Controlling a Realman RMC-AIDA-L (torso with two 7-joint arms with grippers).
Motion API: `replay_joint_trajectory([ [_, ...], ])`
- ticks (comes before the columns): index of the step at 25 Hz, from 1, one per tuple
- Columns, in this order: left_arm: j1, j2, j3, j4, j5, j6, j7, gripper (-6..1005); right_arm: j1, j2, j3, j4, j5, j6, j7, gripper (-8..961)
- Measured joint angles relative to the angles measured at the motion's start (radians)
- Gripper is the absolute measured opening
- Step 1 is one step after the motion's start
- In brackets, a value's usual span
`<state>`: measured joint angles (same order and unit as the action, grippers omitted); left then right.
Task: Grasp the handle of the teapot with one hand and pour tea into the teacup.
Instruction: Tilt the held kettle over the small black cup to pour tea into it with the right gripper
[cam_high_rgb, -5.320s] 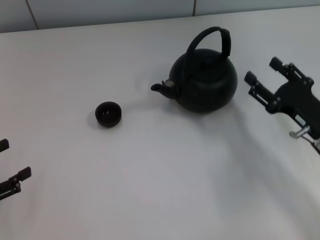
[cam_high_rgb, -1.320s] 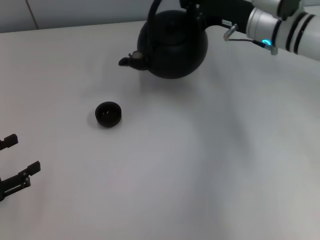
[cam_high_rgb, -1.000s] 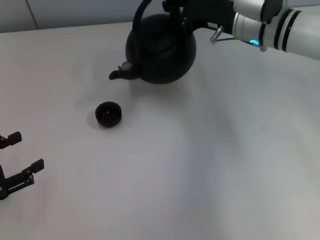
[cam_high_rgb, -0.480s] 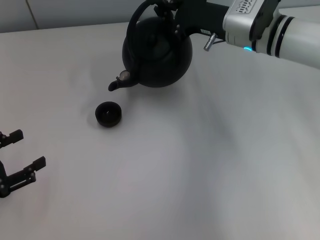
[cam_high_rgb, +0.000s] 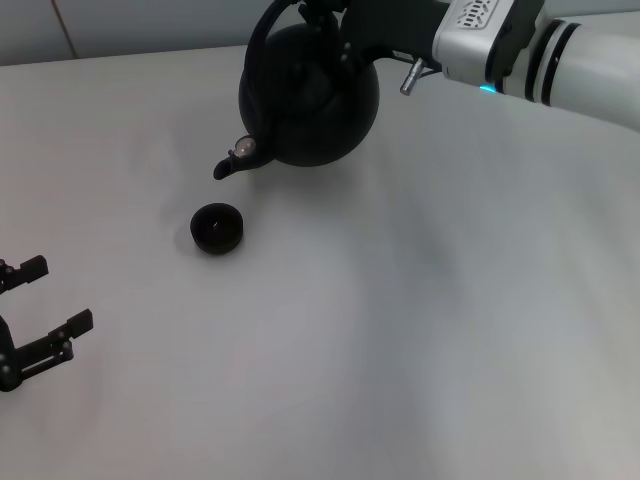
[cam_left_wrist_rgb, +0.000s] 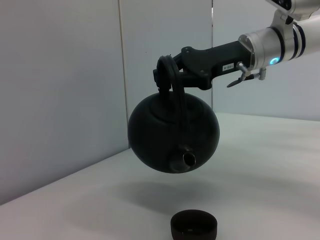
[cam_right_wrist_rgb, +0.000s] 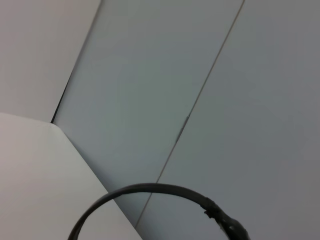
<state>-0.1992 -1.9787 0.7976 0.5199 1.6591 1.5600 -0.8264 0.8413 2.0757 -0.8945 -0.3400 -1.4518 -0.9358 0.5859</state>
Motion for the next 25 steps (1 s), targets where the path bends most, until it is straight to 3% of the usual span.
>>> replay_joint_trajectory([
  [25,-0.040,-0.006,0.000,0.001,-0.005,-0.031,-0.044,802,0.028,0.009,0.008,0.057,0.006,0.036,-0.109,74],
])
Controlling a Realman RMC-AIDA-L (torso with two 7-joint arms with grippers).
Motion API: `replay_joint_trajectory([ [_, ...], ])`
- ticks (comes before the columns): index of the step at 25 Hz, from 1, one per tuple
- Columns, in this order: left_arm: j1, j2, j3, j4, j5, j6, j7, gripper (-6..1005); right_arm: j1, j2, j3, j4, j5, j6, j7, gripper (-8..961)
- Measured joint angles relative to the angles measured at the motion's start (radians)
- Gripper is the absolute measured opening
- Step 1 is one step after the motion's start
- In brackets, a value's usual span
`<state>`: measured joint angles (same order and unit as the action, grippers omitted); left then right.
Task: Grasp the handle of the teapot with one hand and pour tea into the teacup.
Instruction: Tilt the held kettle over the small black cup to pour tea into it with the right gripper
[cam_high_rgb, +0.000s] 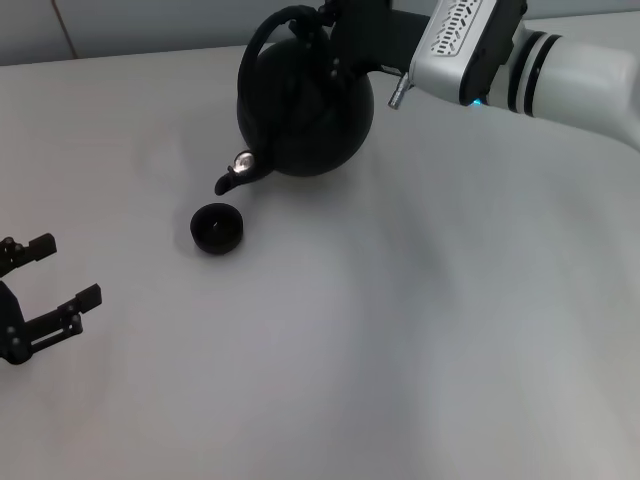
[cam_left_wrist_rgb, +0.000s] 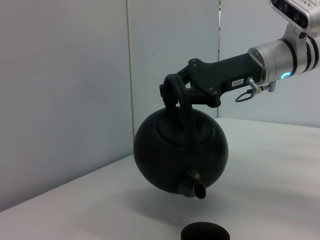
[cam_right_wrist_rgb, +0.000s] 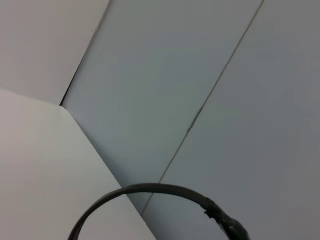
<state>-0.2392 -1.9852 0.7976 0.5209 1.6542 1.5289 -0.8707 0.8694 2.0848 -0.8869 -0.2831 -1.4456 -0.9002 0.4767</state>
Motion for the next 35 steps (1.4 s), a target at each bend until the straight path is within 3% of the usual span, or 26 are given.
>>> replay_joint_trajectory([
  [35,-0.019,-0.009,0.000,0.001,-0.001,-0.006,-0.011,802,0.010,0.008,-0.059,0.005,0.025,-0.011,-0.104,74],
])
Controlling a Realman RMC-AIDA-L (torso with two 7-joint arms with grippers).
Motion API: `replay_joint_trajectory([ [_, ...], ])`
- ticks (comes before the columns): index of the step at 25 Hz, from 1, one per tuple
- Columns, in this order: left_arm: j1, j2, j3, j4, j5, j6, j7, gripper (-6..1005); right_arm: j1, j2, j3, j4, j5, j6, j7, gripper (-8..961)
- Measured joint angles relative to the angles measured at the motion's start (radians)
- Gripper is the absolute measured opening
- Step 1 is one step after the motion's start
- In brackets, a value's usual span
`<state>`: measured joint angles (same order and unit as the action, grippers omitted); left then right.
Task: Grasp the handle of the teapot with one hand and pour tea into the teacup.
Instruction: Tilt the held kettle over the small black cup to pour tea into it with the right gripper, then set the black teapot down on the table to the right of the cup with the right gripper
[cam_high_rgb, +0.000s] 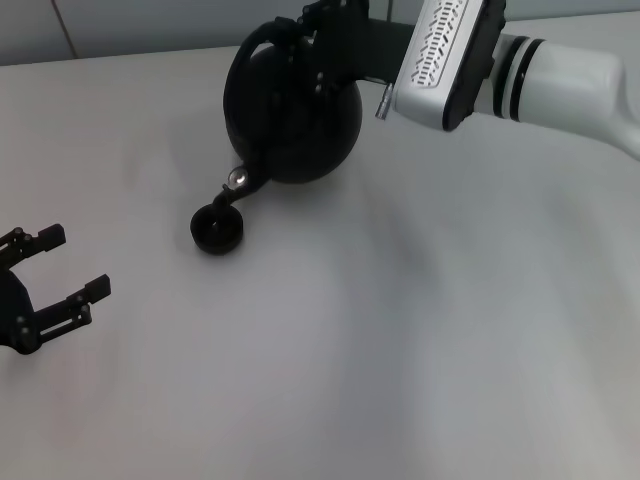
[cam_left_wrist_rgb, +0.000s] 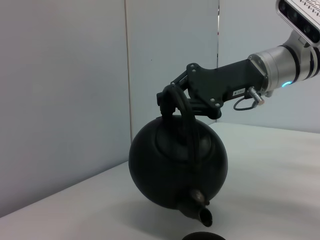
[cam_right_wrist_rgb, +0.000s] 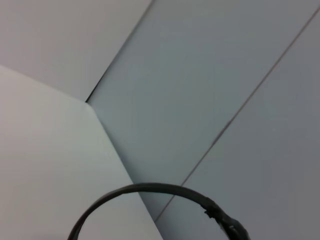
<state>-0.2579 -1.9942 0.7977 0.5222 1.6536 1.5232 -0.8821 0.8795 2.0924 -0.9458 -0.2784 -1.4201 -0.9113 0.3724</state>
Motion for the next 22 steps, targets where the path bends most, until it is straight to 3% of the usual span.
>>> replay_joint_trajectory([
  [7,-0.001,0.000,0.000,0.004,0.001,0.001,-0.004,802,-0.019,-0.019,-0.004,-0.062,-0.028,0.003,0.360,74],
  [13,0.001,0.007,0.000,0.007,0.001,0.008,-0.012,802,-0.111,-0.024,0.007,-0.146,-0.059,-0.019,0.649,73],
  [22,-0.007,0.006,0.000,0.007,0.005,0.006,-0.012,802,-0.235,-0.013,0.133,-0.176,-0.051,-0.069,0.680,74],
])
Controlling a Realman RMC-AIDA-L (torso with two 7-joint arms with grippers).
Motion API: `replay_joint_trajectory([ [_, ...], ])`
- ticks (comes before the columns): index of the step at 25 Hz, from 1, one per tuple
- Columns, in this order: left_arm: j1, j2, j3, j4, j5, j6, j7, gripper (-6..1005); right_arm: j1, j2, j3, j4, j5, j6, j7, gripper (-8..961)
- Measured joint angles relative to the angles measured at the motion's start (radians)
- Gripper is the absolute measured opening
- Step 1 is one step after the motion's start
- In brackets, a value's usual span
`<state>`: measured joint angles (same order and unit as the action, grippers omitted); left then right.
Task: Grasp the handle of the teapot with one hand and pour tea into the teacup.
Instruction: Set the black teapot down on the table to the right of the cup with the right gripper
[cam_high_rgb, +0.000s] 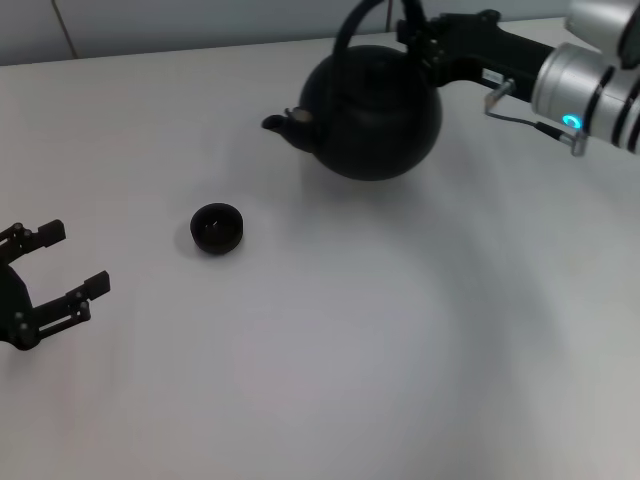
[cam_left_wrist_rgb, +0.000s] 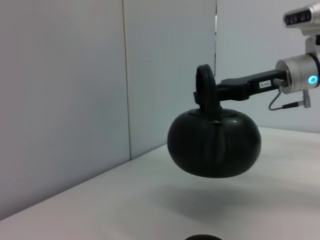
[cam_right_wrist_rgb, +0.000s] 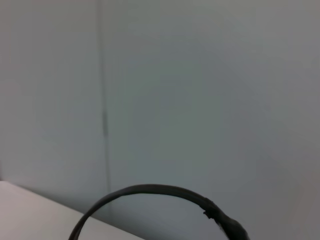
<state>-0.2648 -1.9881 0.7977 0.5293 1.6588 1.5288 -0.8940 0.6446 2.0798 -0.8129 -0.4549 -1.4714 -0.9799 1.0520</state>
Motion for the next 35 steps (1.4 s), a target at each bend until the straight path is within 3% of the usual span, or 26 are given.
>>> replay_joint_trajectory([
  [4,-0.009,-0.002,0.004,0.000,0.001,-0.003,0.008,802,-0.039,0.000,0.025,0.014,0.037,-0.009,-0.058,74],
  [16,-0.013,-0.005,0.009,0.000,0.002,-0.006,0.012,802,-0.050,0.002,0.031,0.134,0.113,-0.010,-0.210,74],
  [35,-0.011,-0.012,0.009,-0.003,0.003,-0.022,0.005,802,-0.048,0.002,0.026,0.145,0.120,-0.019,-0.219,104],
])
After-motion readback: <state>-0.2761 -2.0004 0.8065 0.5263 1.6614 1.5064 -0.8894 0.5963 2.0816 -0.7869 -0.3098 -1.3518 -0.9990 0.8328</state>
